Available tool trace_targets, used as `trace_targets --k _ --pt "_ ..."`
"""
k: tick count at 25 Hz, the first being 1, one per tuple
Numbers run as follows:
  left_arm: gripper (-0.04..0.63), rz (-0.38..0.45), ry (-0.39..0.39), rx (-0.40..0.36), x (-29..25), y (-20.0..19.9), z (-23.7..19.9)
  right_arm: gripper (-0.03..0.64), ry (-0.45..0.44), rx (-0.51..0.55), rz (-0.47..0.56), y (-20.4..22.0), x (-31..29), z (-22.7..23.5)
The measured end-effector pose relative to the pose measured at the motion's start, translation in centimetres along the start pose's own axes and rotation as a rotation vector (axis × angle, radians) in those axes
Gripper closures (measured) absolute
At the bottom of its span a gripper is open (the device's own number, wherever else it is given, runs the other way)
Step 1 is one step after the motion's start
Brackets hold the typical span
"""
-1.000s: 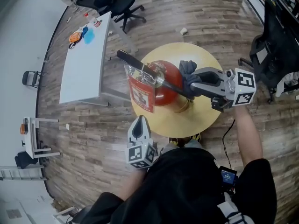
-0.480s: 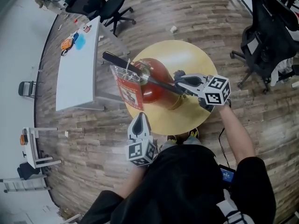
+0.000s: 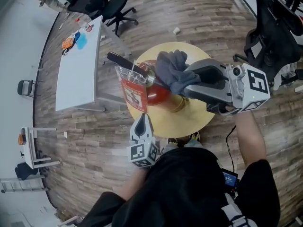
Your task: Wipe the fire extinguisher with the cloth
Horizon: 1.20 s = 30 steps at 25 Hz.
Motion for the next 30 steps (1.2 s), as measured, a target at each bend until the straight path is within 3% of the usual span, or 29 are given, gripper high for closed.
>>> trace_targets --k 2,3,4,7,9,17,20,23,26,28,30 --pt "0.572 0.002 -0.007 0.004 0.1 0.0 -0.2 0.54 -0.094 -0.137 0.082 -1.4 -1.7 -2.1" --pt "0.571 0.004 -0.011 0.005 0.2 0.0 -0.4 0.54 -0.088 -0.171 0.076 -1.1 -2.1 -2.2" --pt "0.571 0.006 -0.015 0.005 0.3 0.0 -0.5 0.54 -0.027 -0.149 0.029 -0.3 -2.2 -1.4" --pt "0.571 0.011 -0.027 0.005 0.7 -0.1 -1.1 0.538 0.256 0.105 -0.173 1.8 -0.5 2.6" --pt "0.571 0.01 -0.033 0.008 1.0 0.0 -1.4 0.538 0.315 0.237 -0.246 1.8 0.3 3.0" --pt "0.572 0.0 -0.014 0.001 1.0 0.4 -1.0 0.514 0.164 0.434 -0.379 4.7 -2.0 -0.3" --pt "0.571 0.002 -0.011 0.004 0.7 0.4 -0.7 0.515 0.202 0.493 -0.453 5.2 -1.6 -0.6" --pt "0.571 0.003 -0.014 0.006 0.7 0.3 -0.8 0.528 0.307 0.477 -0.415 3.4 -0.1 0.9" --pt "0.571 0.002 -0.017 0.007 0.6 0.3 -0.9 0.535 0.37 0.564 -0.428 2.6 1.1 4.2" --pt "0.571 0.002 -0.021 0.007 0.6 0.4 -0.9 0.535 0.358 0.522 -0.447 4.3 1.0 5.9" --pt "0.572 0.004 -0.027 0.009 0.6 0.3 -0.9 0.535 0.363 0.429 -0.388 5.4 1.1 7.3"
Point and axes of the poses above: the fingertips, and each gripper's own axes: x backward along the fingers, z to its right, y out of its underside, the point moved 1 cm from there along x, backward along the fingers, and after that the axes turned 9 degrees about z, right-handed, at the moved point
